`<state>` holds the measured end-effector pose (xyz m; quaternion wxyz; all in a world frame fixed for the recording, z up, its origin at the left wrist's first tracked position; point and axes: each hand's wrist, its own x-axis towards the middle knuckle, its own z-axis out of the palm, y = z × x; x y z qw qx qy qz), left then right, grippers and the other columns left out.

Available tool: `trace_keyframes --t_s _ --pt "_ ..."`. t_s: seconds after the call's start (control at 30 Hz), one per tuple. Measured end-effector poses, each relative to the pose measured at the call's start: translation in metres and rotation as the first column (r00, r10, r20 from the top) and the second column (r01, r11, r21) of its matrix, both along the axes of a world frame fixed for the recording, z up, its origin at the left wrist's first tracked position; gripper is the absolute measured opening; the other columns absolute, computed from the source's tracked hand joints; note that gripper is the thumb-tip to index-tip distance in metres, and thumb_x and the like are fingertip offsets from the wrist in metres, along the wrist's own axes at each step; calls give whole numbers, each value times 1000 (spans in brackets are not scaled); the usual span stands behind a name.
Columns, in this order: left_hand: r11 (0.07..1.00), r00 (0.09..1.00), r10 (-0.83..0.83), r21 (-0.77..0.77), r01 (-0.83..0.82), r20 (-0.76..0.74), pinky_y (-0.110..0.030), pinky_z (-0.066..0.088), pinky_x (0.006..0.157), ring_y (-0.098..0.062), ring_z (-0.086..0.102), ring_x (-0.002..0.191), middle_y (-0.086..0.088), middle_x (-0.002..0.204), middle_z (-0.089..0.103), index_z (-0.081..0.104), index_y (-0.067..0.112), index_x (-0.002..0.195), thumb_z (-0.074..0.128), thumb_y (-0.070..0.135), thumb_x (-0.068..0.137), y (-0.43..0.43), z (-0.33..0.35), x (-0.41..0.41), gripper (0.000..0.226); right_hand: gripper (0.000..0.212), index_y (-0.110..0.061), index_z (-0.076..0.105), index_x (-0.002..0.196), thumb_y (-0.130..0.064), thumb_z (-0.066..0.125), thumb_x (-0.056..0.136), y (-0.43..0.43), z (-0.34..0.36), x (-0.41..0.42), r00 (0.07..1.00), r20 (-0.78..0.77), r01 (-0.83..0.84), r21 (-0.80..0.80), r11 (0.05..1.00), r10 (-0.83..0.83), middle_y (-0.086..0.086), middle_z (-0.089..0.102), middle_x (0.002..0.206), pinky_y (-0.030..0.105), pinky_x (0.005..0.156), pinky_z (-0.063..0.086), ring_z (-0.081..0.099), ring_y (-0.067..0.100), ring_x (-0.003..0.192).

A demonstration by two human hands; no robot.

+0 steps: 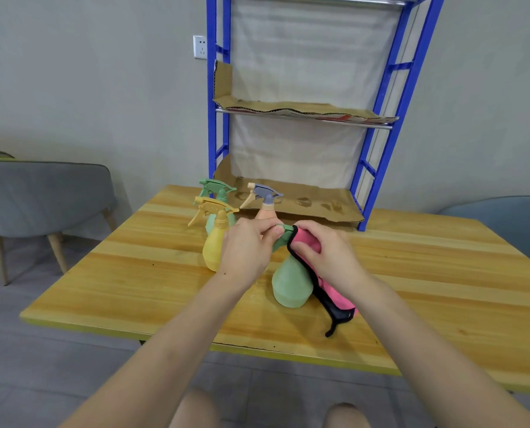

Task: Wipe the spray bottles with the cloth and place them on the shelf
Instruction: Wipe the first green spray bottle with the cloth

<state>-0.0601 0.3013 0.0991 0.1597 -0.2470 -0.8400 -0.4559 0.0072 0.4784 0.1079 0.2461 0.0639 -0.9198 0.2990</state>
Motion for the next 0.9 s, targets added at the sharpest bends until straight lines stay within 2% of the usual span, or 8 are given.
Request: trace_keyframes --t_s 0.07,0.2,0.37,0.53,0.63,0.73,0.9 --pt "1000 1000 4 21 -5 11 -47 55 80 -23 63 82 1 82 72 79 35 103 63 34 101 2 -1 1 16 26 -28 67 120 -27 73 95 -6 2 0 999 -10 42 65 997 -41 -12 70 101 18 78 46 61 6 91" --pt "999 1000 10 43 -11 25 -48 55 83 -23 66 88 1 89 75 79 35 108 62 35 101 2 -3 1 18 23 -17 60 122 -25 64 100 -18 2 1 991 -45 136 258 957 -129 0 67 107 37 78 48 61 23 97" --pt "998 1000 4 -68 -6 -31 -49 55 82 -25 64 87 6 87 74 77 42 106 61 40 101 -3 3 -2 16 15 -12 55 115 -20 54 102 -22 1 0 988 -67 154 434 888 -139 7 66 103 38 65 39 63 34 91" --pt "998 999 -11 -63 9 -32 -49 55 79 -24 62 82 4 84 72 77 39 107 62 37 101 -3 4 -2 17 24 -14 58 118 -26 60 98 -22 9 1 984 -65 178 443 879 -166 5 69 100 41 65 51 67 34 85" --pt "1000 1000 -5 -16 5 -18 -47 56 78 -23 63 82 1 86 73 77 38 106 61 36 101 1 1 0 17 24 -13 61 114 -28 65 95 -21 7 3 980 -110 196 437 878 -164 4 70 93 36 60 45 67 32 79" --pt "1000 1000 2 -25 -2 -19 -48 55 80 -23 63 84 2 86 73 76 42 106 60 39 101 1 0 1 17 20 -11 61 107 -22 67 92 -22 4 3 979 -150 195 454 870 -141 4 68 86 36 57 46 66 31 72" --pt "995 999 8 -96 -12 -41 -51 53 85 -22 55 83 13 76 63 74 44 101 59 40 102 -3 5 0 16 26 -21 60 124 -27 61 99 -2 15 1 999 -3 41 420 906 -43 -1 70 92 41 70 53 64 27 82"
